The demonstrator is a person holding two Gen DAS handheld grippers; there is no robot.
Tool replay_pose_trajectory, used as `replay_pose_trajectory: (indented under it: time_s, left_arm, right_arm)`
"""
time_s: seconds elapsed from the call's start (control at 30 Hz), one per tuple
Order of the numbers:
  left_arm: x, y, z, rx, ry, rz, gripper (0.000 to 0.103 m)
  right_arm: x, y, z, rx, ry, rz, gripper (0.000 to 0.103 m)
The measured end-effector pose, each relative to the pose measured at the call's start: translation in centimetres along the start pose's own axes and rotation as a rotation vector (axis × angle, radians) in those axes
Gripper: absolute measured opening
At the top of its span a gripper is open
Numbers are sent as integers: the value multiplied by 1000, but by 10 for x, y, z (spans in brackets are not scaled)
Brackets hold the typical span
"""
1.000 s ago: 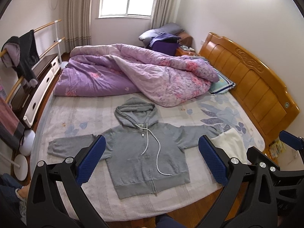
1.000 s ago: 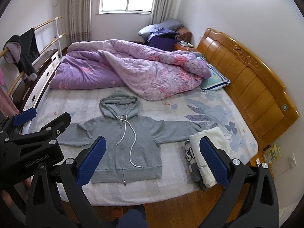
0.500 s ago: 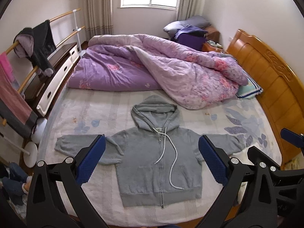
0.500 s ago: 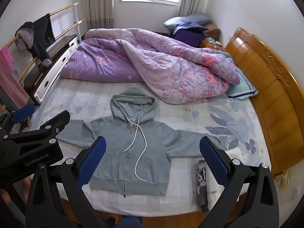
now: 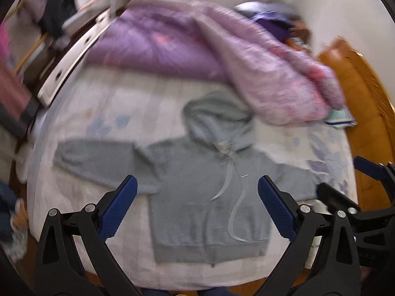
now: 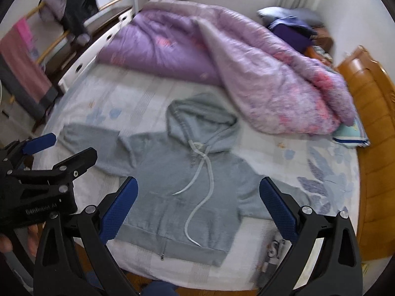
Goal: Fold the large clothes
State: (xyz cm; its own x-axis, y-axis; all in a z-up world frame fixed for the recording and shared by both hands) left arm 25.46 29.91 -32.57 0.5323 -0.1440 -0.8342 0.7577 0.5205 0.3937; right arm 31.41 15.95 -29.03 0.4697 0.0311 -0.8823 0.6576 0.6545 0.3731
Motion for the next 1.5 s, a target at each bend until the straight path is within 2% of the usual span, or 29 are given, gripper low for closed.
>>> replay_pose_trajectory:
  time_s: [0.17, 0.27, 0.4, 0.47, 0.53, 0.57, 0.67, 0.8, 0.83, 0.87, 0.93, 1.0, 1.07, 1.1, 1.17, 1.23, 1.3, 1.33, 1.43, 1.5]
  left_arm:
    - [45, -28, -125, -142, 63, -126, 98]
    - [62, -37, -218, -275, 49, -105, 98]
    - [90, -62, -332, -427, 91, -171, 98]
    - [95, -73, -387, -530, 93, -158, 98]
    - [104, -81, -439, -659, 41, -152, 98]
    - [104, -80, -461, -709, 24, -117, 97]
    - [102, -68, -509, -761, 35, -23, 97]
    - [107, -59, -548, -796, 53, 32, 95]
    - [110, -57, -556, -788, 53, 37, 86]
    - [114, -55, -561, -783, 45, 32, 71]
    - [122, -54, -568, -786, 28, 21, 68]
    - [126, -54, -568, -789, 25, 33, 62]
    - [128, -55, -571, -794, 37, 43, 46]
    - [128, -55, -571, -795, 35, 56, 41]
    - [125, -53, -567, -769, 7, 76, 20]
    - [114, -49, -564, -772, -28, 104, 17]
    - [95, -42, -559, -785, -89, 170, 16]
    - [80, -39, -555, -774, -92, 201, 16]
    - [39, -32, -542, -703, -54, 265, 16]
    - [23, -23, -524, -673, -66, 303, 16]
  right_arm:
    - [60, 1, -66, -27, -19, -68, 95]
    - [94, -4, -103, -11, -5, -128, 95]
    - [134, -8, -158, -12, 56, -170, 95]
    - [155, -13, -183, -6, 74, -206, 95]
    - [172, -15, -202, 11, 99, -227, 95]
    - [180, -16, -210, 26, 108, -240, 95]
    - [198, -19, -228, 69, 133, -259, 95]
    - [219, -31, -244, 112, 145, -311, 95]
    - [225, -34, -247, 118, 147, -321, 95]
    - [228, -36, -250, 124, 148, -326, 95]
    - [233, -38, -256, 144, 167, -335, 95]
    - [236, -39, -259, 171, 193, -346, 95]
    - [241, -39, -259, 219, 229, -355, 95]
    - [243, -37, -261, 234, 242, -360, 90]
    - [251, -36, -262, 262, 275, -384, 76]
    - [261, -36, -264, 304, 328, -416, 41]
    - [275, -35, -272, 340, 391, -457, 22]
    - [281, -31, -274, 338, 398, -447, 17]
    - [301, -27, -283, 295, 364, -424, 14]
    - [320, -36, -292, 287, 358, -467, 14]
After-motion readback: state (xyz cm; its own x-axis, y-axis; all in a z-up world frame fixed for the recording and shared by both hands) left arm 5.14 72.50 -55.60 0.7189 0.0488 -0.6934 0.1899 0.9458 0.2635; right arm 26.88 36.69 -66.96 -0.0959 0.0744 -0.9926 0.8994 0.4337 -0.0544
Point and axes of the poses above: each gripper's, at about its wrist camera, not at the fingertips, and x roughly the way its jaws point, z to its right, y to its top, the point moved 10 cm from there along x, roughly the way its jaws point, and after that the axes turned 13 degrees about -y, right-handed, at the moved point
